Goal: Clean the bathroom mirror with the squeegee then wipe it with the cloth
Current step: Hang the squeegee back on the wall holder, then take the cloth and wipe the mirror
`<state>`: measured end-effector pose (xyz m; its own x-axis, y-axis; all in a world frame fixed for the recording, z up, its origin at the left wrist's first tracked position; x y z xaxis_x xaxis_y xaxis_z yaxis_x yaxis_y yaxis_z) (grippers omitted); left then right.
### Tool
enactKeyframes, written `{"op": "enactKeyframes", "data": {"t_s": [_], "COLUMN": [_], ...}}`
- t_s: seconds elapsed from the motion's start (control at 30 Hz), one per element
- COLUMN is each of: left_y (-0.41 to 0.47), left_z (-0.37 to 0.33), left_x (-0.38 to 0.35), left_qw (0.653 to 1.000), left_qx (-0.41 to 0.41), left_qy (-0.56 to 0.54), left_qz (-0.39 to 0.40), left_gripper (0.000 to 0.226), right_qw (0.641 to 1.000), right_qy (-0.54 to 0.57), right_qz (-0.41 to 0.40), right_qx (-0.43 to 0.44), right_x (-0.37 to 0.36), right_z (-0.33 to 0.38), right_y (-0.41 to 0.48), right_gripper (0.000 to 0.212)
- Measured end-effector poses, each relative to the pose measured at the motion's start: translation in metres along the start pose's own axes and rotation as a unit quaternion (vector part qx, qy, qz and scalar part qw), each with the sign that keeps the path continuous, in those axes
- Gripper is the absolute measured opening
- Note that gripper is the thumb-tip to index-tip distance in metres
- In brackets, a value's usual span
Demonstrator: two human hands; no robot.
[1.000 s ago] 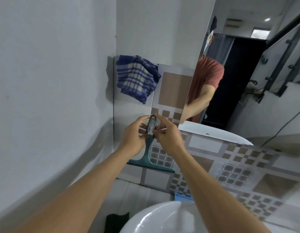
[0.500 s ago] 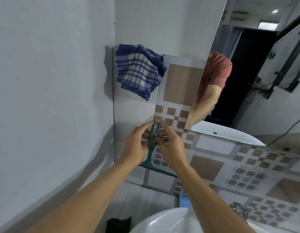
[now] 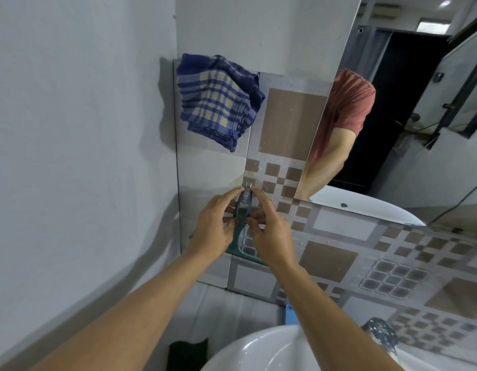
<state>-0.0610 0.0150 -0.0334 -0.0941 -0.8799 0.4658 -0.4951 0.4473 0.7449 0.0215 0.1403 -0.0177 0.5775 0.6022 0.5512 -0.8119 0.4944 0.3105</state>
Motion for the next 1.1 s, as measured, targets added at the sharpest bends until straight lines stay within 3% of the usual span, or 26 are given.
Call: {"op": "enactKeyframes", "data": {"t_s": [0.23, 0.4, 0.63, 0.77, 0.9, 0.97, 1.1], "left_y": [-0.007, -0.002, 0.052, 0.096, 0.135, 0.154, 0.178], "left_z": [0.004, -0.009, -0.062, -0.096, -0.116, -0.118, -0.116], "left_x": [-0.004, 0.021, 0.088, 0.123, 0.149, 0.156, 0.163], "left_qw": [1.0, 1.0, 0.995, 0.974, 0.956, 0.95, 0.925], "left_qx": [0.009, 0.016, -0.064, -0.159, -0.159, -0.13, -0.056], "left_qy": [0.001, -0.001, 0.048, 0.132, 0.198, 0.257, 0.376], "left_qz": [0.015, -0.016, -0.065, -0.091, -0.149, -0.119, 0.024], "left_gripper": [0.074, 0.059, 0.037, 0.02, 0.015, 0.026, 0.052], "right_qw": [0.999, 0.997, 0.993, 0.98, 0.971, 0.973, 0.978], "right_qy": [-0.035, -0.079, -0.087, -0.109, -0.131, -0.148, -0.177], "right_qz": [0.016, 0.023, -0.041, -0.1, -0.127, -0.106, -0.067], "right_qx": [-0.014, -0.006, 0.067, 0.135, 0.157, 0.142, 0.09], "right_x": [-0.001, 0.027, 0.083, 0.107, 0.117, 0.115, 0.106], "right_z": [-0.006, 0.015, 0.091, 0.141, 0.18, 0.193, 0.206], "right_y": [-0.004, -0.008, 0.006, 0.021, 0.043, 0.055, 0.069], "right_gripper": [0.072, 0.05, 0.025, 0.025, 0.032, 0.037, 0.04]}}
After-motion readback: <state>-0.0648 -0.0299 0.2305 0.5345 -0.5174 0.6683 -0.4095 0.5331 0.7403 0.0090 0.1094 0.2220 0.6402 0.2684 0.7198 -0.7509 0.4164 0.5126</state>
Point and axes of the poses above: each hand's wrist, its own y-axis towards the middle knuckle, its own x-axis out of the back of the hand, z = x × y, the point moved 1 cm from there along y, towards the middle knuckle, and after that the axes turned 13 degrees about -x, right-handed, at the moved point
